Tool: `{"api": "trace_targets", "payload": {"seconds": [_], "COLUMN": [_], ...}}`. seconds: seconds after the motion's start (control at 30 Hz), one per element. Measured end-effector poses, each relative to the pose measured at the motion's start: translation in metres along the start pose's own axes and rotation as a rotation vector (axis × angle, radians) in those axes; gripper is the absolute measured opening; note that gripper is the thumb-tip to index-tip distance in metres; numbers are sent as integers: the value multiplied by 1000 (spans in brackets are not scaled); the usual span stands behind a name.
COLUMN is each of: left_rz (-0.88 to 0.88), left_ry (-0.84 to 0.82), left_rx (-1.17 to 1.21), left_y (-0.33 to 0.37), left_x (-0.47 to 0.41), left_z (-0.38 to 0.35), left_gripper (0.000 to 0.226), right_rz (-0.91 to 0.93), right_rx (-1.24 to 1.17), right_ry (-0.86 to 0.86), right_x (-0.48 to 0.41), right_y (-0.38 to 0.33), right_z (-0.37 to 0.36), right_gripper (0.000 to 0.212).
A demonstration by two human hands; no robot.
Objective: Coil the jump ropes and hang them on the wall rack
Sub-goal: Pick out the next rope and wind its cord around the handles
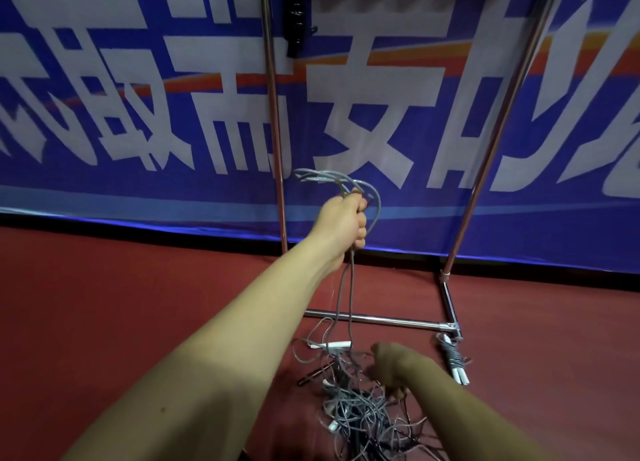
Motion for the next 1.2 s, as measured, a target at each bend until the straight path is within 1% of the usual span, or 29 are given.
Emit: {"api": "trace_targets", "payload": {"seconds": [0.03, 0.07, 0.1, 0.13, 0.2, 0.23, 0.27, 0.33, 0.37, 0.43, 0.5, 0.57, 0.6, 0.67, 0.7, 0.73, 0.8, 0.87, 0.9, 1.0, 1.03, 1.07, 1.1, 1.13, 1.17, 1.2], "left_rz": [-11, -12, -6, 7, 46, 66, 79, 98, 108, 145, 146, 97, 86, 111, 121, 105, 86, 69, 52, 5, -6, -21, -57, -83, -102, -112], "left_ry": [-14, -25, -34, -39, -48, -55, -67, -96, -103, -99, -69, -57, -86, -153, -182, -220, -315, -354, -367, -389, -398, -415, -424, -402, -369, -318], "left_rx": [2, 4, 8, 19, 64, 91, 114, 152, 176, 273, 352, 283, 222, 98, 28, -71, -235, -383, -472, -738, -773, -822, -857, -885, -882, -860], "left_y": [5, 6, 7, 5, 1, 0, -1, -2, -3, -6, -9, -22, -32, -60, -77, -91, -124, -149, -155, -160, -158, -159, -157, -158, -160, -163], "left_x": [-1, -1, -1, 0, 3, 6, 8, 11, 12, 11, 8, 3, 2, 1, 2, 5, 9, 9, 9, 3, 1, -2, -3, -8, -13, -19], "left_z": [0, 0, 1, 1, 0, -1, -2, -3, -3, 0, 5, 11, 14, 22, 26, 30, 39, 46, 48, 53, 52, 51, 49, 49, 49, 50], "left_gripper": [35, 35, 35, 35, 34, 33, 32, 32, 32, 32, 25, 14, 21, 45, 51, 51, 33, 16, 12, 31, 30, 22, 17, 17, 17, 16], "right_rz": [-61, -63, -18, 33, 111, 143, 179, 222, 240, 278, 305, 280, 259, 234, 222, 205, 143, 97, 92, 101, 99, 96, 99, 109, 127, 152], "right_rx": [-105, -192, -225, -242, -273, -302, -366, -547, -602, -597, -622, -741, -811, -932, -993, -1060, -1203, -1319, -1344, -1377, -1398, -1421, -1450, -1471, -1461, -1379], "right_ry": [-2, 77, 178, 276, 408, 438, 471, 510, 516, 496, 492, 545, 575, 606, 607, 606, 590, 566, 561, 543, 539, 534, 520, 485, 433, 383], "right_x": [3, 5, 6, 8, 14, 18, 19, 21, 20, 20, 22, 27, 30, 34, 35, 35, 32, 28, 26, 23, 21, 20, 20, 20, 19, 18], "right_y": [4, 4, 2, -1, -13, -21, -26, -38, -40, -45, -47, -44, -43, -39, -38, -36, -29, -24, -23, -27, -27, -27, -26, -23, -20, -17], "right_z": [-3, 1, 10, 18, 35, 44, 51, 63, 67, 74, 83, 95, 102, 108, 106, 104, 90, 79, 77, 80, 83, 87, 90, 91, 89, 86], "right_gripper": [66, 77, 83, 85, 86, 83, 72, 41, 39, 41, 35, 30, 29, 29, 31, 32, 32, 33, 34, 42, 44, 41, 35, 25, 23, 30]}}
Point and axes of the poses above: each hand's wrist, its own x-axis away from the middle knuckle, its own z-axis out of the back of the hand, y = z × x, the point moved 3 cm from there along -x, towards the middle knuckle, and after that the axes turned 15 degrees about y, right-handed, at the moved point
